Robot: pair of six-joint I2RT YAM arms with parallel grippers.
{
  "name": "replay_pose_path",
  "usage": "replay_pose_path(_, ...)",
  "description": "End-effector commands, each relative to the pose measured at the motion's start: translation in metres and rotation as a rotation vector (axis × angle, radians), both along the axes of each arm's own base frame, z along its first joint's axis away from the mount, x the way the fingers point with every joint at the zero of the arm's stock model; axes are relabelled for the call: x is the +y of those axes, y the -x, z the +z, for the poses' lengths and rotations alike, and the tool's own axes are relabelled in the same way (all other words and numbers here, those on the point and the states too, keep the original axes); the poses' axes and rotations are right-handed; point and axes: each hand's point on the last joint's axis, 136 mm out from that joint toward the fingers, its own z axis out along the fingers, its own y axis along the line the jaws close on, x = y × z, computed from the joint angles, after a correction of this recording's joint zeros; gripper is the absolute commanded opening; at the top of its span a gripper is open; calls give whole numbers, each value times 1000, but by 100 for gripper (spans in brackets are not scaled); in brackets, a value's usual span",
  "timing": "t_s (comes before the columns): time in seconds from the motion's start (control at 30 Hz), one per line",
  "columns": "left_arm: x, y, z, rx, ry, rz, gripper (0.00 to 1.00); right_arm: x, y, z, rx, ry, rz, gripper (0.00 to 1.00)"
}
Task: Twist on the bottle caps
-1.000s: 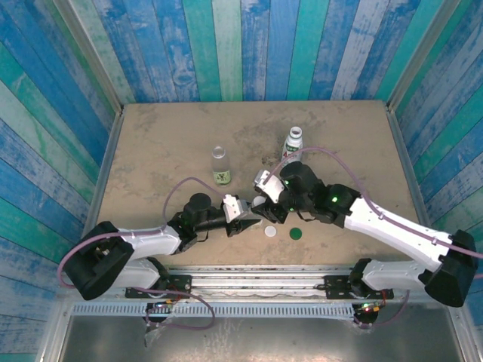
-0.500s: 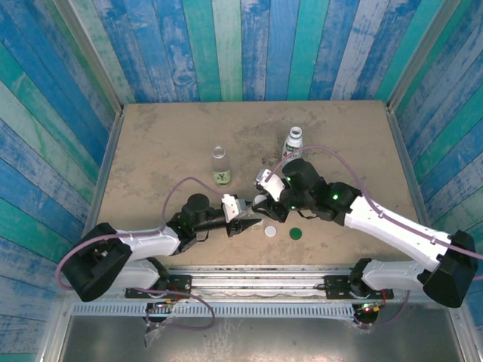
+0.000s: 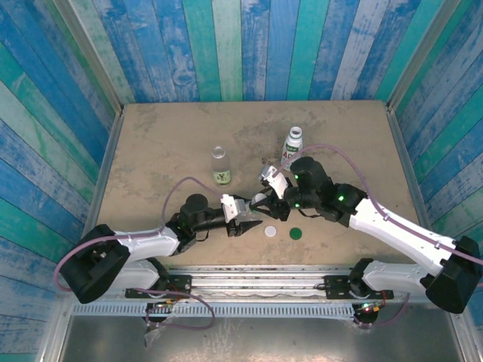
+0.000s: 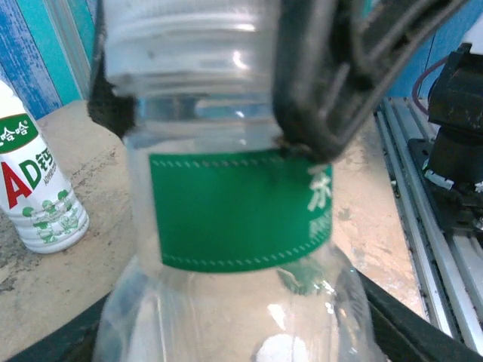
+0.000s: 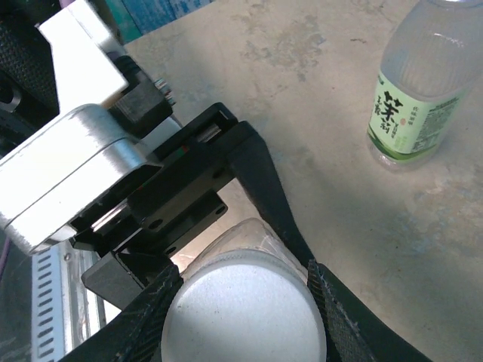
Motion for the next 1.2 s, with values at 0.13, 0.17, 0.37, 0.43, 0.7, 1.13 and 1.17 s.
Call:
replay_pose_path(0.13,3,-2,13,-26,33,26,47,-3,9,2,35,-17,17,31)
replay_pose_path(0.17,3,-3,12,-20,29,26,45,-4,9,2,35,-14,18,33)
replay_pose_path(0.37,2,-4,9,-22,14,27,41,-11,11,12,-65,11,59,59)
replay_pose_path(0.43,3,-3,9,-30,12,26,41,-16,14,17,-117,35,88,65)
replay_pose_path(0.7,5,-2,10,-53,15,32,40,-27,16,29,-318,107,192,70)
replay_pose_path(1.13,4,2,13,-59,10,6,40,-14,-3,27,-195,107,199,52)
replay_pose_path(1.17,4,2,12,-58,9,7,40,-13,-1,26,-182,102,206,51)
